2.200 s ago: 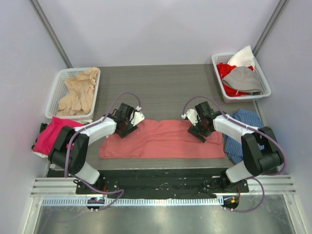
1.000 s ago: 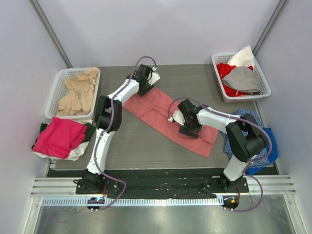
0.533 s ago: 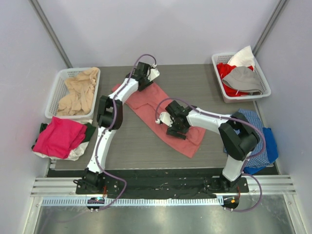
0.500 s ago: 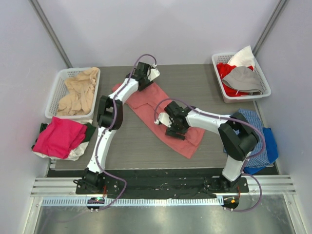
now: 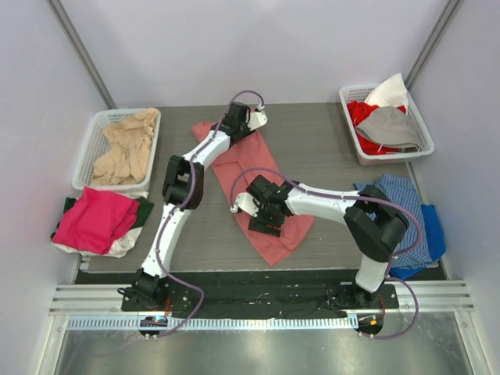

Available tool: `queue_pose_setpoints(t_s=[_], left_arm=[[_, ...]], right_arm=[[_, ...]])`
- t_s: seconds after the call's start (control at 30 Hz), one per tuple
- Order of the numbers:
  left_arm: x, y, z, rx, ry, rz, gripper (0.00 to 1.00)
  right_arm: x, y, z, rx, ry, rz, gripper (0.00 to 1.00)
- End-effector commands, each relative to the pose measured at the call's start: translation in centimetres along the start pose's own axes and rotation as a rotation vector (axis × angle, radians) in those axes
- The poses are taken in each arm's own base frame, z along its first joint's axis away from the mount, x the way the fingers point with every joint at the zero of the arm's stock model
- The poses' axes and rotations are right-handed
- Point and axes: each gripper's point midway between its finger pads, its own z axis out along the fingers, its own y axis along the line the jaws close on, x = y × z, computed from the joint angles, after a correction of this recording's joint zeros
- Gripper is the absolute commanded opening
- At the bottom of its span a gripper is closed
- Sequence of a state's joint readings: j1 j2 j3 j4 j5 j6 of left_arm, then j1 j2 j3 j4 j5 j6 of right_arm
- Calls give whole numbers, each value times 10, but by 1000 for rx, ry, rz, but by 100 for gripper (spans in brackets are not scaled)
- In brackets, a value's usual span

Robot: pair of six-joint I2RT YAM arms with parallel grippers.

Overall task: Fold and stack the t-shirts
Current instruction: Fold the tshirt

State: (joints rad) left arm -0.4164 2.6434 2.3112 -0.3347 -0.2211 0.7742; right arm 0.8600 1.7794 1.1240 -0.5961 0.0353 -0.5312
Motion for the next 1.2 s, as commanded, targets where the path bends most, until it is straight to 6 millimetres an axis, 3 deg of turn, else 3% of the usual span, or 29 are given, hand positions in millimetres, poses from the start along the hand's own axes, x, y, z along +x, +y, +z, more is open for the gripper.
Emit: queue_pose_setpoints(t_s=[0.0, 0.17, 0.37, 0.57, 0.77, 1.0, 1.17], left_arm=[[-16, -29, 25, 14, -77, 87, 56], [-51, -36, 31, -19, -169, 90, 56], [-80, -38, 31, -52, -258, 82, 57], [-83, -31, 40, -122, -286, 92, 58], [-91, -17, 43, -207, -323, 86, 60], [-95, -6, 39, -253, -345, 78, 61], [-103, 12, 23, -284, -363, 56, 61]], right_arm=[[8, 54, 15, -174, 55, -9, 80], [-9, 61, 17, -182, 35, -39, 80], [-32, 50, 26, -149, 0, -52, 80], [-40, 39, 31, -102, -17, -49, 80], [-50, 38, 22, -97, -34, -24, 80], [-64, 50, 1, -98, -50, -44, 80], [-78, 63, -19, -87, -92, -92, 81]])
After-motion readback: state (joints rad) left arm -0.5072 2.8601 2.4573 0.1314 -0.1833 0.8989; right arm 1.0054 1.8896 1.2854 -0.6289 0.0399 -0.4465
